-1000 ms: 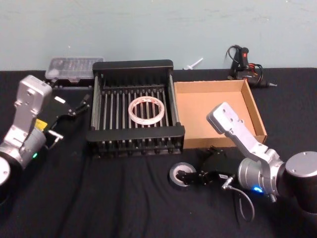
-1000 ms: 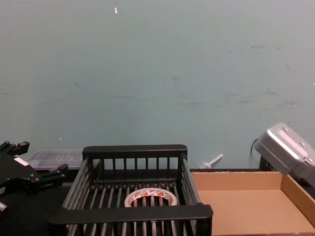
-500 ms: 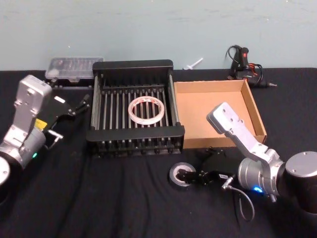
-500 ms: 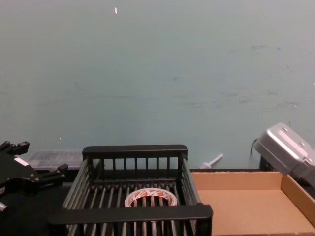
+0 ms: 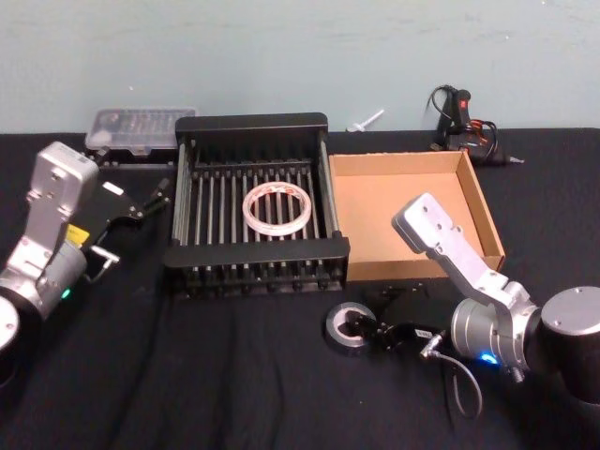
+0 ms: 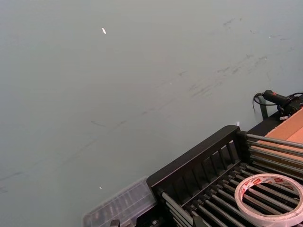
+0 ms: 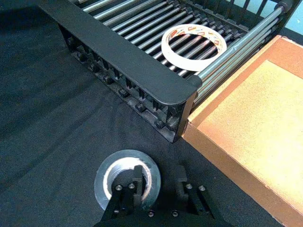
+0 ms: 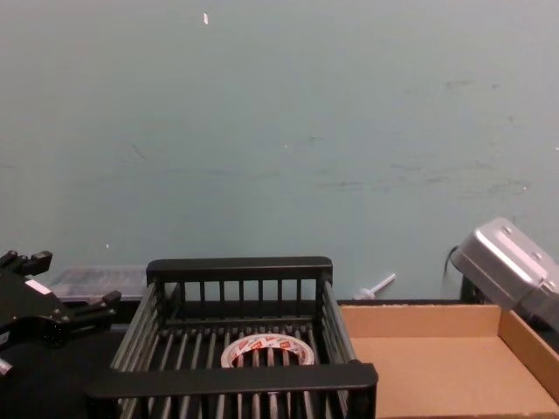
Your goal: Pick up the white tape and place it into the black box , Pick up the silver tape and place it into the brown box.
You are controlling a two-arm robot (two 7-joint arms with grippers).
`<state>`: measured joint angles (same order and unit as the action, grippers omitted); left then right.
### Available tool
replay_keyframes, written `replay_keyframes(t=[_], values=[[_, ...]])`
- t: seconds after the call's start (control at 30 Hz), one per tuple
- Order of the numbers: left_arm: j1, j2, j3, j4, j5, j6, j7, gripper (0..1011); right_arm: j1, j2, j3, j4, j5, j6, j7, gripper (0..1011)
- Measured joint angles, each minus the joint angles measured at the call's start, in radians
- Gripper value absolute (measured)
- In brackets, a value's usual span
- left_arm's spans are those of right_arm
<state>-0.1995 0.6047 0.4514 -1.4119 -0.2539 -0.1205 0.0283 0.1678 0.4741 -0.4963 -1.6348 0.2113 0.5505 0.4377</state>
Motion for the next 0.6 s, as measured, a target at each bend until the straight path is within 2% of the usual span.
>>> replay_keyframes(t=[0.3, 0.6], values=[[0.0, 0.0, 0.0, 0.0, 0.0, 0.0, 0.0, 1001, 0.0, 0.0, 0.0, 0.0, 0.001, -0.001, 0.0, 178], [0.0, 0.0, 0.0, 0.0, 0.0, 0.0, 0.0, 1001, 0.0, 0.0, 0.0, 0.0, 0.001, -0.001, 0.0, 158]])
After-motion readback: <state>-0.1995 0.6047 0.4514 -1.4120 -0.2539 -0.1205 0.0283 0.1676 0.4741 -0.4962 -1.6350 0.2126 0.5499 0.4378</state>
